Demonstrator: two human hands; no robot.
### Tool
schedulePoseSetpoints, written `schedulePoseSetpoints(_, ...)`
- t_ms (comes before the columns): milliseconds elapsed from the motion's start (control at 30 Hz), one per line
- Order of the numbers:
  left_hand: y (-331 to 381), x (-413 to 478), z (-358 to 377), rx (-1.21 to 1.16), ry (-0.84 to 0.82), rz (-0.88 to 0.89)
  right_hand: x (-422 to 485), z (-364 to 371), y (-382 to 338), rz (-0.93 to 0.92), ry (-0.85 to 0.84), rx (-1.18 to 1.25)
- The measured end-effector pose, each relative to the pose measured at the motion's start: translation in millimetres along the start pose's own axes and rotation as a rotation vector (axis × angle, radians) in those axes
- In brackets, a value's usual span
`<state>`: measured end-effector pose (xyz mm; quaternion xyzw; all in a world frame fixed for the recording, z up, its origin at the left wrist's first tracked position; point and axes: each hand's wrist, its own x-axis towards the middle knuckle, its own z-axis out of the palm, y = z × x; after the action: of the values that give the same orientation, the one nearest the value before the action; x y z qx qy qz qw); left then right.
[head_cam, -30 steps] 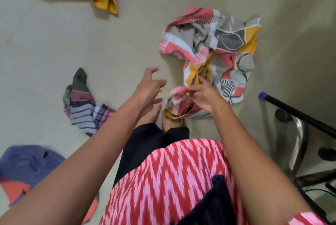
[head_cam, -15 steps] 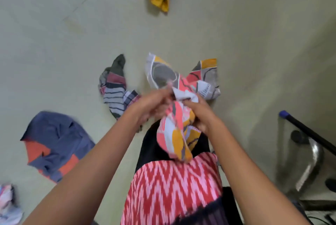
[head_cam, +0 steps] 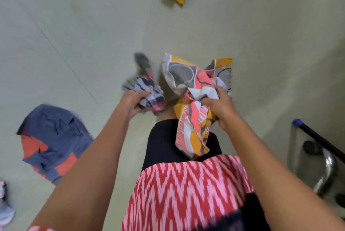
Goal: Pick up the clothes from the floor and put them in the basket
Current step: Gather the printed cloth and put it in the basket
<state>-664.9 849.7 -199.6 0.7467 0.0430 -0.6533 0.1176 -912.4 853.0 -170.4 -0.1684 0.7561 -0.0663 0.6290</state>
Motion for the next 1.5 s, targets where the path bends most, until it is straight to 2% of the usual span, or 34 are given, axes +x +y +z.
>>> schedulePoseSetpoints(67,9.9,-54.9,20.8,0.061,-0.033,0.089,-50.6,-18.2,-7.9,0.011,0.076,0.028)
schedulePoseSetpoints(200,28.3,-171.6,49.6,0.166,-0.098,0.126,-149.4,-58.6,-21.8,-0.013,0.166,0.055)
schedulePoseSetpoints(400,57.6,-368.7,81.5,0.33,-0.28,0.267,-318.2,-128.4,-57.6,-0.081,0.288,0.157)
schedulePoseSetpoints(500,61.0,-430.4,94.4,0.447,-0.331,0.357,-381.1,-143.7,-59.4,-0.103,0.39,0.26)
schedulePoseSetpoints(600,52.8,-483.0,111.2,0.626,-0.453,0.377,-445.2,-147.5,-42.8,-0.094,0.529,0.421)
schedulePoseSetpoints(667,49.6,-501.0,117.0,0.735,-0.512,0.386,-466.1,-141.2,-35.9,-0.099,0.564,0.473)
schedulePoseSetpoints(833,25.4,-561.0,124.6,1.215,-0.736,0.409,-544.2,-101.0,7.7,-0.03,0.762,0.687)
schedulePoseSetpoints(1000,-26.5,-573.9,123.2,1.613,-0.731,0.418,-594.3,-47.7,48.1,0.03,0.871,0.844)
schedulePoseSetpoints(1133,-113.9,-587.5,101.1,1.955,-0.841,0.431,-630.7,13.0,100.4,0.124,0.981,0.994)
schedulePoseSetpoints(1300,-227.5,-599.5,37.5,2.269,-0.936,0.439,-673.3,112.8,169.1,0.283,1.119,1.236)
schedulePoseSetpoints(1500,-362.8,-599.6,-80.6,2.677,-1.035,0.398,-734.5,248.9,245.2,0.472,1.239,1.564)
